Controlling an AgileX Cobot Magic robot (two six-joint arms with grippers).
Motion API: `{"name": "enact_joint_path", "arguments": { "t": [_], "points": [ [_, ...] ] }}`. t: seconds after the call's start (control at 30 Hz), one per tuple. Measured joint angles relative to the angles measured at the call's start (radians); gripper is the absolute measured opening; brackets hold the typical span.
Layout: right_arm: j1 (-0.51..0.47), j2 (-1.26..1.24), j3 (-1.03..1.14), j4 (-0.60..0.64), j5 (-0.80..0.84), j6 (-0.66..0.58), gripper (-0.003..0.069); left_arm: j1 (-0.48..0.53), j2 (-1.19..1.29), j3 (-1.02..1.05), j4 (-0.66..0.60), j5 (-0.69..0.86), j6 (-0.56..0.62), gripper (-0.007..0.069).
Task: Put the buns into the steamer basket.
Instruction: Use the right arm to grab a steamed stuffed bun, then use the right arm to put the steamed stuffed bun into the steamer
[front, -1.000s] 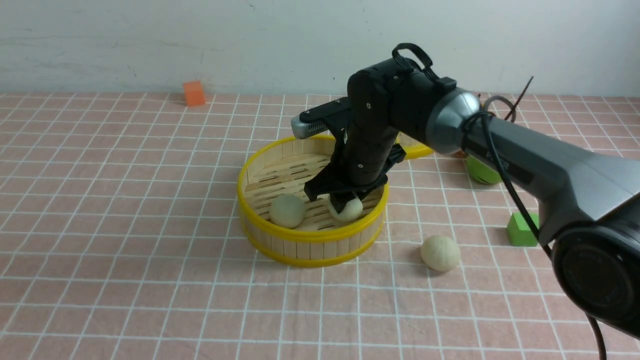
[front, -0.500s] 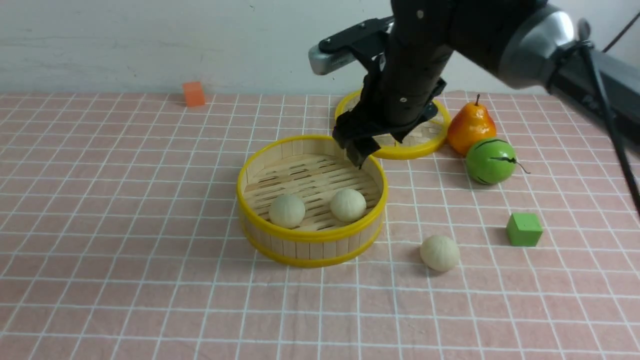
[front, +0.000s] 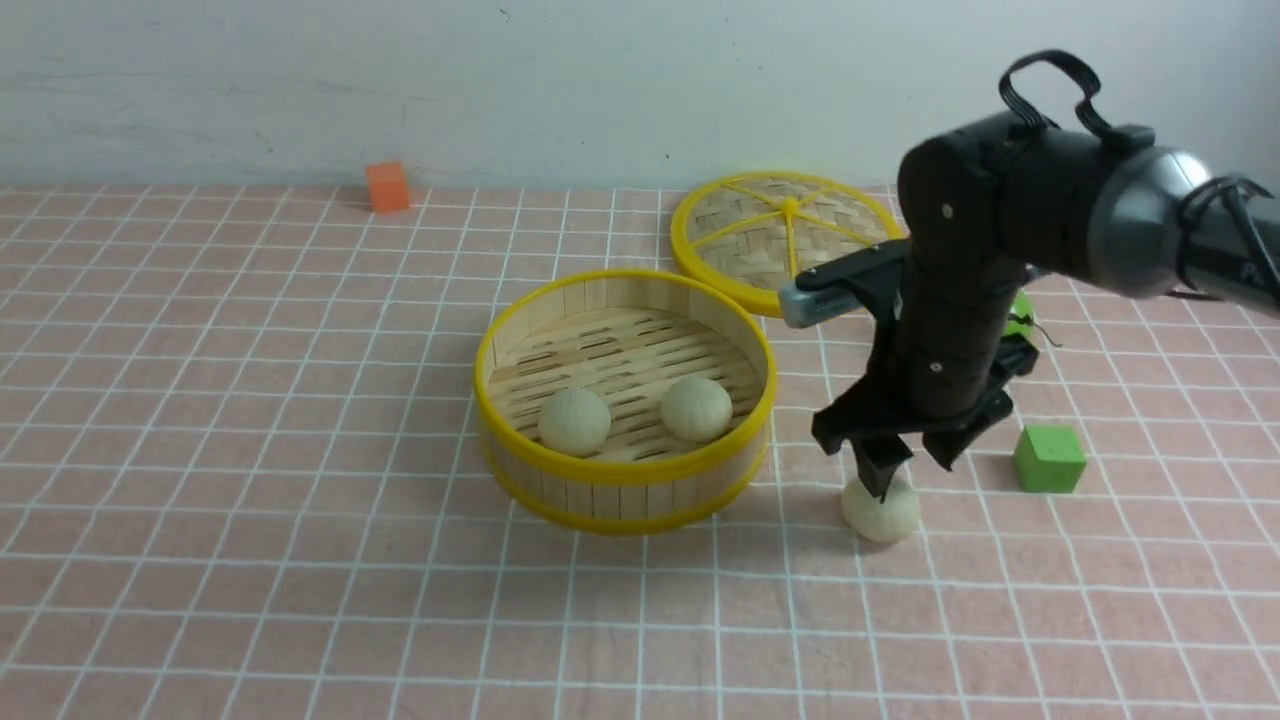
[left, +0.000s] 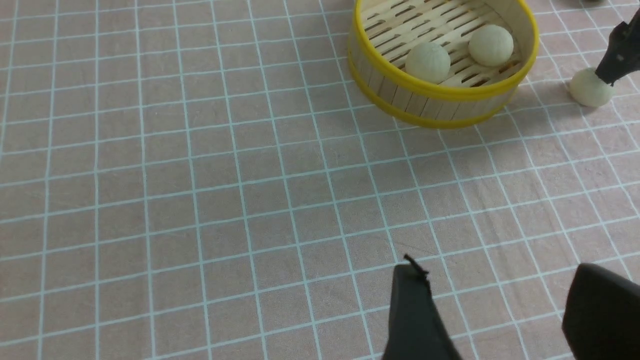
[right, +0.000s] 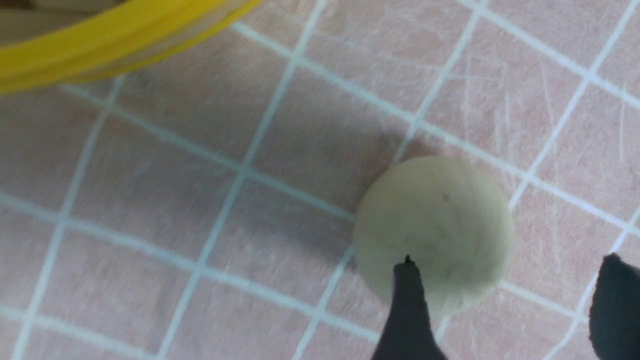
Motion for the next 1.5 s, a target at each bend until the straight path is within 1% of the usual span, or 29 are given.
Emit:
{"name": "enact_joint_path", "arguments": {
  "t": [0.1, 0.23, 0.33, 0.4, 0.47, 0.5, 0.57, 0.6, 0.67, 0.8, 0.9, 0.97, 1.0, 1.1, 1.13, 1.27, 1.3, 1.4, 1.43, 1.47, 1.5],
  "points": [
    [-0.006, 0.016, 0.032, -0.004, -0.077, 0.020, 0.0465, 0.000, 0.000, 0.000, -0.001, 0.000, 0.000, 0.0394],
    [-0.004, 0.024, 0.038, 0.017, -0.100, 0.020, 0.0461, 0.000, 0.000, 0.000, -0.002, 0.000, 0.000, 0.0394],
    [-0.003, 0.029, 0.038, 0.037, -0.098, 0.006, 0.0414, 0.000, 0.001, 0.000, -0.007, 0.000, 0.000, 0.0394],
    [-0.003, 0.032, 0.038, 0.045, -0.091, -0.012, 0.0342, 0.000, 0.001, 0.000, -0.007, 0.000, 0.000, 0.0394],
    [-0.003, 0.033, 0.038, 0.045, -0.087, -0.024, 0.0249, 0.000, 0.001, 0.000, -0.007, 0.000, 0.000, 0.0394],
    [-0.003, 0.033, 0.038, 0.045, -0.086, -0.036, 0.0166, 0.000, 0.001, 0.000, -0.007, 0.000, 0.000, 0.0394],
    [-0.003, 0.033, 0.037, 0.045, -0.082, -0.040, 0.0070, 0.000, 0.001, 0.000, -0.007, 0.000, 0.000, 0.0394],
    [-0.003, 0.033, 0.028, 0.045, -0.074, -0.040, 0.0038, 0.000, 0.001, 0.000, -0.007, 0.000, 0.000, 0.0394],
    [-0.003, 0.033, -0.008, 0.045, -0.033, -0.041, 0.0017, 0.000, 0.001, 0.000, -0.007, 0.000, 0.001, 0.0393],
    [0.002, 0.032, -0.098, 0.063, 0.022, -0.044, 0.0017, 0.000, 0.001, 0.000, -0.008, 0.000, 0.001, 0.0393],
    [0.023, 0.022, -0.235, 0.148, 0.039, -0.075, 0.0017, 0.000, 0.001, 0.000, -0.008, 0.000, 0.002, 0.0393],
    [0.034, 0.019, -0.279, 0.190, 0.019, -0.090, 0.0017, 0.000, 0.001, 0.000, -0.008, 0.000, 0.003, 0.0393],
    [0.049, 0.019, -0.312, 0.229, -0.038, -0.093, 0.0017, 0.000, 0.001, 0.000, -0.008, 0.000, 0.004, 0.0393],
    [0.063, 0.036, -0.334, 0.290, -0.156, -0.093, 0.0018, 0.000, 0.001, 0.000, -0.008, 0.000, 0.007, 0.0393],
    [0.063, 0.036, -0.335, 0.290, -0.164, -0.093, 0.0018, 0.000, 0.001, 0.000, -0.008, 0.000, 0.007, 0.0393],
    [0.065, 0.116, -0.339, 0.361, -0.317, -0.093, 0.0036, 0.000, 0.001, 0.000, -0.008, 0.000, 0.037, 0.0393],
    [0.065, 0.120, -0.339, 0.364, -0.317, -0.093, 0.0038, 0.000, 0.001, 0.000, -0.008, 0.000, 0.040, 0.0393],
    [0.066, 0.200, -0.339, 0.416, -0.379, -0.093, 0.0090, 0.000, 0.001, 0.000, -0.008, 0.000, 0.048, 0.0393],
    [0.066, 0.205, -0.339, 0.420, -0.381, -0.093, 0.0095, 0.000, 0.001, 0.000, -0.008, 0.000, 0.048, 0.0393],
    [0.066, 0.219, -0.339, 0.427, -0.388, -0.093, 0.0115, 0.000, 0.001, 0.001, -0.008, 0.000, 0.048, 0.0393],
    [0.066, 0.242, -0.339, 0.434, -0.397, -0.093, 0.0159, 0.000, 0.001, 0.009, -0.008, 0.000, 0.050, 0.0393]
  ]
}}
